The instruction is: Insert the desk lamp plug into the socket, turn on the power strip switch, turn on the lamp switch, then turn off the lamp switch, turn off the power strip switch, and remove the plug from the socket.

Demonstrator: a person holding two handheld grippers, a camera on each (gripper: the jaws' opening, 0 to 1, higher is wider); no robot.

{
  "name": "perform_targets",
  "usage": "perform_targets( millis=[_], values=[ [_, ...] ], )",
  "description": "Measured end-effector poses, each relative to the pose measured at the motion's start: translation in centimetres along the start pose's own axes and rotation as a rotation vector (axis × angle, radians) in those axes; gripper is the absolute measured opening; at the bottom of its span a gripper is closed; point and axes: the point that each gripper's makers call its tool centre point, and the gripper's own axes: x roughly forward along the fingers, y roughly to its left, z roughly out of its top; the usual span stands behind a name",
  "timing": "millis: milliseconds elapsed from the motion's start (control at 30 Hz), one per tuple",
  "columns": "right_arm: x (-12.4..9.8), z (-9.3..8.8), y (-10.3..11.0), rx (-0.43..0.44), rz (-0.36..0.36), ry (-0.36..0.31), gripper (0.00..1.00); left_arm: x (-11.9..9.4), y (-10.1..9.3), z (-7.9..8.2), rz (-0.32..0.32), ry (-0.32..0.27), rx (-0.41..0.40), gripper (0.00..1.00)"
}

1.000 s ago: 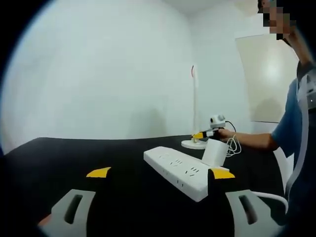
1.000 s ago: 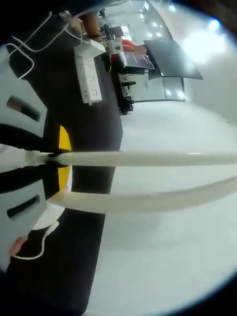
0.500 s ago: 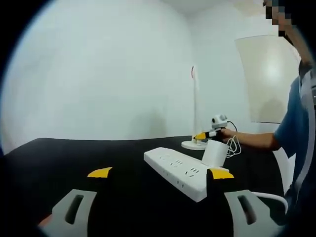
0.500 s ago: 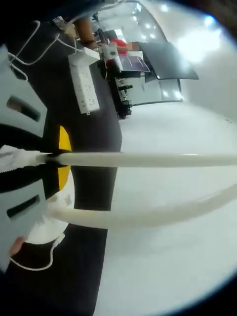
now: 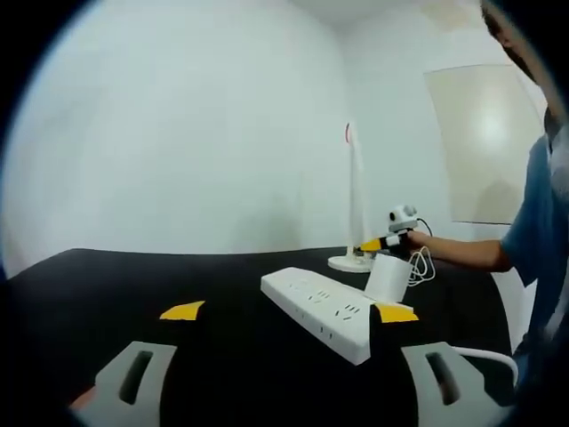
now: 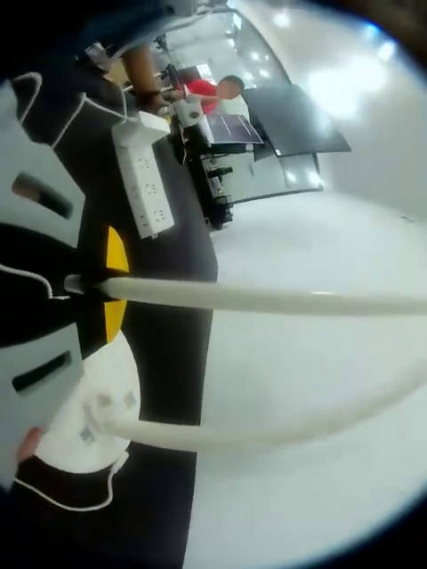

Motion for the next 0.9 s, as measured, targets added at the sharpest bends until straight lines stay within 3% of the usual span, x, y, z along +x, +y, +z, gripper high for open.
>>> perform_targets(
  millis=[300,900],
  values=[
    [-0.1,0.2,3.2,-0.006,0.021,0.014,0.12,0.0,-0.1,-0.1,-0.007,-0.002,0.004,0.69],
    [-0.4,1.1,6.2,0.018,0.051,-0.002,0.13,0.2,-0.2,-0.3,-0.009,0.015,0.008,0.67]
  ],
)
